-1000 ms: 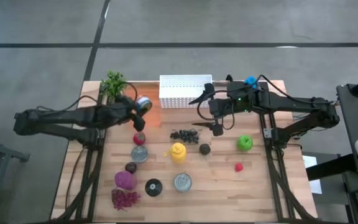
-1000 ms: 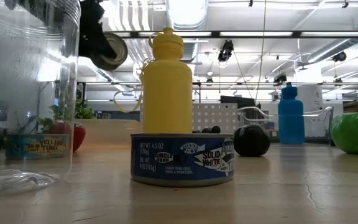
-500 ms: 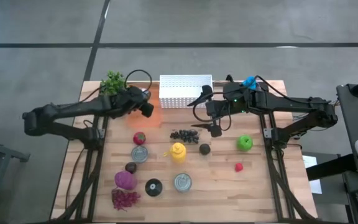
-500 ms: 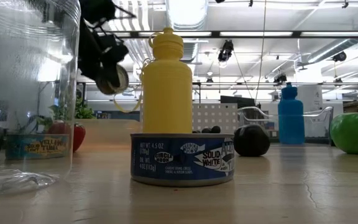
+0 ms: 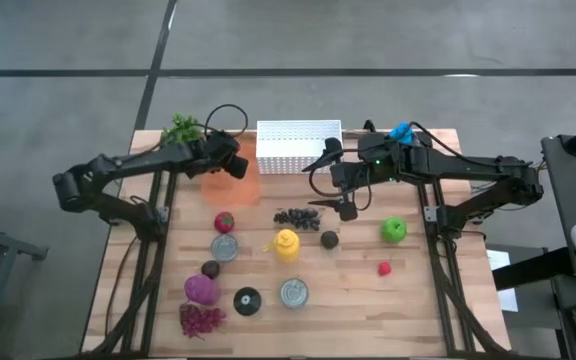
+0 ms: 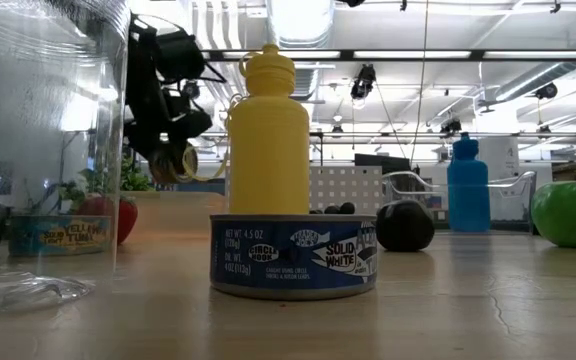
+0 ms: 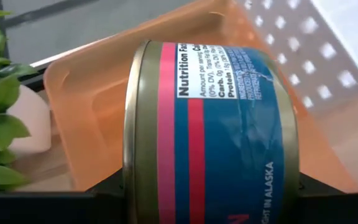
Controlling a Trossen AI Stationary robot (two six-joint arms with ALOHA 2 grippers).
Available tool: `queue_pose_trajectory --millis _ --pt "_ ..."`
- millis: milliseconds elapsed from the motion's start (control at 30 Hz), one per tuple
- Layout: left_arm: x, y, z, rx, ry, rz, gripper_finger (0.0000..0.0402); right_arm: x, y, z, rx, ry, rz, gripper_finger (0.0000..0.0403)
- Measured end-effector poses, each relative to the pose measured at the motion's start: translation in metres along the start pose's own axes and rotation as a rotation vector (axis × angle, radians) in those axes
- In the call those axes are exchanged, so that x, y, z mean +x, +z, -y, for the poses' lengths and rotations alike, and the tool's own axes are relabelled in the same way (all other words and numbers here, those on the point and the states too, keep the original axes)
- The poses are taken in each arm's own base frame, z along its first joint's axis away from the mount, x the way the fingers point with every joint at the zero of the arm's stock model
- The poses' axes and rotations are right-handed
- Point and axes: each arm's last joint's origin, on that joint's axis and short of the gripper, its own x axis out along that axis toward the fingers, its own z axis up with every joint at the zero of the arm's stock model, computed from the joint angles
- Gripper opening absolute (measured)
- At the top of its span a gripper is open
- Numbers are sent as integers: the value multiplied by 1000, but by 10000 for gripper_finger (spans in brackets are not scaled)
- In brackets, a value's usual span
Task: Pick & Place Food Item
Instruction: Put the blue-pink tuna can into the orange bin
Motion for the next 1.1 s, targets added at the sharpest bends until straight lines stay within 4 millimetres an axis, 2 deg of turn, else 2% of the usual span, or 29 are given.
queue_pose_trajectory --millis 333,733,1100 --pt "15 6 -14 -51 46 -45 181 0 -1 0 1 2 -6 370" --pt "49 9 -19 -112 70 -105 181 0 -1 0 1 1 -6 370" --pt "59 14 -34 -169 90 -134 181 0 -1 0 1 1 -6 370"
